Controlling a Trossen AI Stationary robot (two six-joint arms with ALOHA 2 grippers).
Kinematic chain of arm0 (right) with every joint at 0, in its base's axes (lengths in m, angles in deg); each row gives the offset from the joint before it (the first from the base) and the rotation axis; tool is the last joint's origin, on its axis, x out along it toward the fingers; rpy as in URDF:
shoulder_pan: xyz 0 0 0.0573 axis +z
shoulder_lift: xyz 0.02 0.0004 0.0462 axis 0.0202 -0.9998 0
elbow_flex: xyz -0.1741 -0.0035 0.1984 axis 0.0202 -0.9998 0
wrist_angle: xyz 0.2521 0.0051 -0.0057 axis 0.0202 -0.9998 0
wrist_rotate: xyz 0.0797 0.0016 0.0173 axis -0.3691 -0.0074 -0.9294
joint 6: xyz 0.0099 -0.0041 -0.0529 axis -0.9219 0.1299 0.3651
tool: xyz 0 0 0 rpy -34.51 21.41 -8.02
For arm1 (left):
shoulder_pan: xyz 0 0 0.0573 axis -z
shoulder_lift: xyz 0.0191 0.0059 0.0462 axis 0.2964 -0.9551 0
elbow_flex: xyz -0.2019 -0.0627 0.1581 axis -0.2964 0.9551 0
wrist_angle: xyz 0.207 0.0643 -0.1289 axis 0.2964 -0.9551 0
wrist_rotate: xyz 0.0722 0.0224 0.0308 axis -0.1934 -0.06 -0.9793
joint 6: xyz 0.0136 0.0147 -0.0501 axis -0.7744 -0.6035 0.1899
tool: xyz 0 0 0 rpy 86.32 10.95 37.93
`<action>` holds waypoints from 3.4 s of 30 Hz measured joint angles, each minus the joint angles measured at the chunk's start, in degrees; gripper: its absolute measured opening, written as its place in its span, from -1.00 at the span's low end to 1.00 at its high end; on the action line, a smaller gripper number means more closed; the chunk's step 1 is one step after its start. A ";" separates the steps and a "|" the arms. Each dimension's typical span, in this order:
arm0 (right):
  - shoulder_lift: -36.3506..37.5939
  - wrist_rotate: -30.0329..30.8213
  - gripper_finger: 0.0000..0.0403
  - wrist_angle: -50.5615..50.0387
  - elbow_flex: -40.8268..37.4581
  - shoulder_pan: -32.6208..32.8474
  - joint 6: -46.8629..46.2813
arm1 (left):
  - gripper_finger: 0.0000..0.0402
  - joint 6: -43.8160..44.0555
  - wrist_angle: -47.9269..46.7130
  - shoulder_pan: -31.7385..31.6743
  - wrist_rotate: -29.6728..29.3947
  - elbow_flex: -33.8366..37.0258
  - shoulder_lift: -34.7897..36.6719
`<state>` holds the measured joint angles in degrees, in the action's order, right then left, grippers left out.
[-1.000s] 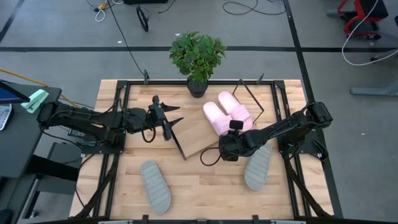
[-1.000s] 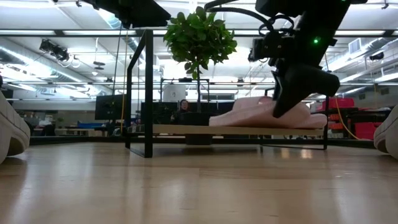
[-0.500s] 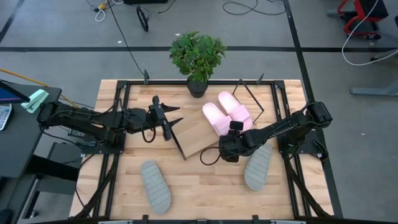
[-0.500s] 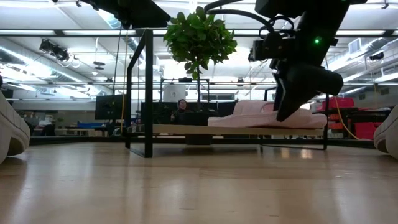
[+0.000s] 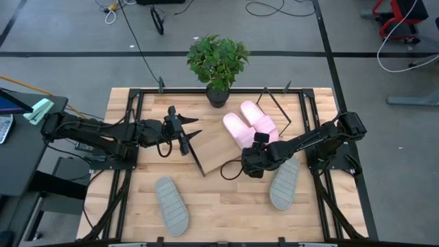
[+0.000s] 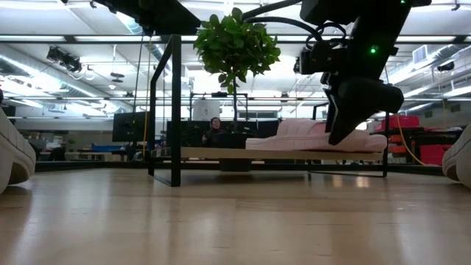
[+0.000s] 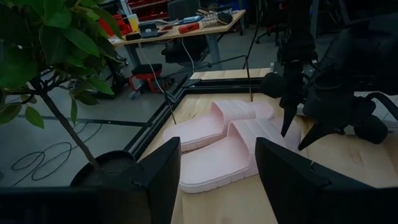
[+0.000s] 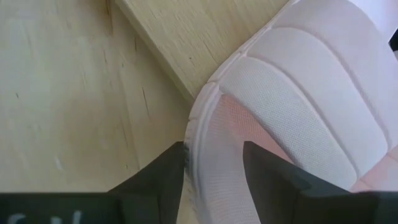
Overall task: Pick and place slides into the shelf
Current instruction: Put the pink slipper on the shelf, then put the right gray slipper on the shelf
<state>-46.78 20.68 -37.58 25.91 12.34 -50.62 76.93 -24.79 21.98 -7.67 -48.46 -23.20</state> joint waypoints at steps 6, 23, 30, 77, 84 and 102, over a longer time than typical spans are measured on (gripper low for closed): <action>0.00 -1.29 -0.16 -0.05 0.00 0.00 0.04 | 0.02 0.24 -1.14 -0.01 0.00 -0.02 -0.02; 2.96 -4.20 -0.16 -2.01 1.68 -1.44 1.29 | -0.01 0.55 -2.10 0.00 0.19 -0.04 -0.02; 3.06 -6.32 -0.16 -2.32 1.68 -1.36 1.09 | 0.02 1.21 -2.49 0.00 0.20 -0.04 -0.02; 14.21 -9.46 -0.31 -11.81 1.73 46.03 -50.81 | -0.09 20.03 -14.21 9.67 1.73 -0.04 -0.02; 10.02 -12.62 -0.39 -16.27 1.73 54.24 -54.42 | -0.12 24.21 -14.23 9.65 2.52 -0.02 -0.02; 3.10 -4.21 0.28 -20.09 1.70 56.39 -42.45 | -0.11 25.67 -14.25 9.65 2.73 -0.02 -0.02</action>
<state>-43.68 16.47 -57.67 27.62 68.73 -93.07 102.60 -39.04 31.63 -4.94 -48.47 -23.22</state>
